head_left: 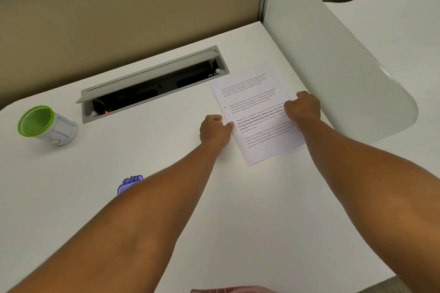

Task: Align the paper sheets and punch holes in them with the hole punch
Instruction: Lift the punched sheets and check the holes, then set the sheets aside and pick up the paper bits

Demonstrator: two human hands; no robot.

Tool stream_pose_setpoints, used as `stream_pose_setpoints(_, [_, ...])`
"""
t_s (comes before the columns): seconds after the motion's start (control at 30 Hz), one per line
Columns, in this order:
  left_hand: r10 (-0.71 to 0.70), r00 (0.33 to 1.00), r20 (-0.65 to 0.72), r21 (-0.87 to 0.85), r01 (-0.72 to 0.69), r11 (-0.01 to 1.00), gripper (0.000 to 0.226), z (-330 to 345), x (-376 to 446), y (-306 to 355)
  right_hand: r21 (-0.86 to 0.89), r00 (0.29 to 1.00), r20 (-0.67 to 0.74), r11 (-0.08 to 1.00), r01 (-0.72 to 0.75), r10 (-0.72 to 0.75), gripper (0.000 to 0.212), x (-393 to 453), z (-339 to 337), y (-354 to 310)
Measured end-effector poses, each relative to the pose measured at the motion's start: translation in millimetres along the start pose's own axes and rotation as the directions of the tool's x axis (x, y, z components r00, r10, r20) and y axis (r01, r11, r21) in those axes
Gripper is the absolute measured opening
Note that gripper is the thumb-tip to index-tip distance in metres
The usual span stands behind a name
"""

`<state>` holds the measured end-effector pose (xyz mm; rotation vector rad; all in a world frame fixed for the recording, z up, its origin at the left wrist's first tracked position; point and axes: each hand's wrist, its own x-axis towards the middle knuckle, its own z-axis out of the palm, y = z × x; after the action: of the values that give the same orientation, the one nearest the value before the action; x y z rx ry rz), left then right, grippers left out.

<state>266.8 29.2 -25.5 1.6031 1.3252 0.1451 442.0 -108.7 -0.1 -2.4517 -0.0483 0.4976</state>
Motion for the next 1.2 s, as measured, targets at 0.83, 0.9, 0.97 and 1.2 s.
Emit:
stream_pose_setpoints(0.83, [0.245,0.956,-0.160,0.255,-0.200,0.946,0.021,-120,-71,-54,-0.071,0.892,0.245,0.910,0.408,-0.380,0.038,-155,59,-20])
stream_pose_setpoints(0.9, [0.289,0.941,-0.177,0.313,-0.225,0.923,0.021,-133,-76,-63,-0.056,0.880,0.260,0.904,0.424,-0.396,0.041,-171,65,-22])
stream_pose_setpoints(0.97, [0.313,0.930,-0.195,0.351,-0.231,0.907,0.021,-147,-80,-73,-0.050,0.870,0.274,0.898,0.438,-0.409,0.044,-186,72,-23])
stream_pose_setpoints(1.2, [0.310,0.916,-0.255,0.408,-0.189,0.893,0.024,-191,-89,-110,-0.048,0.827,0.311,0.862,0.505,-0.468,0.048,-229,102,-26])
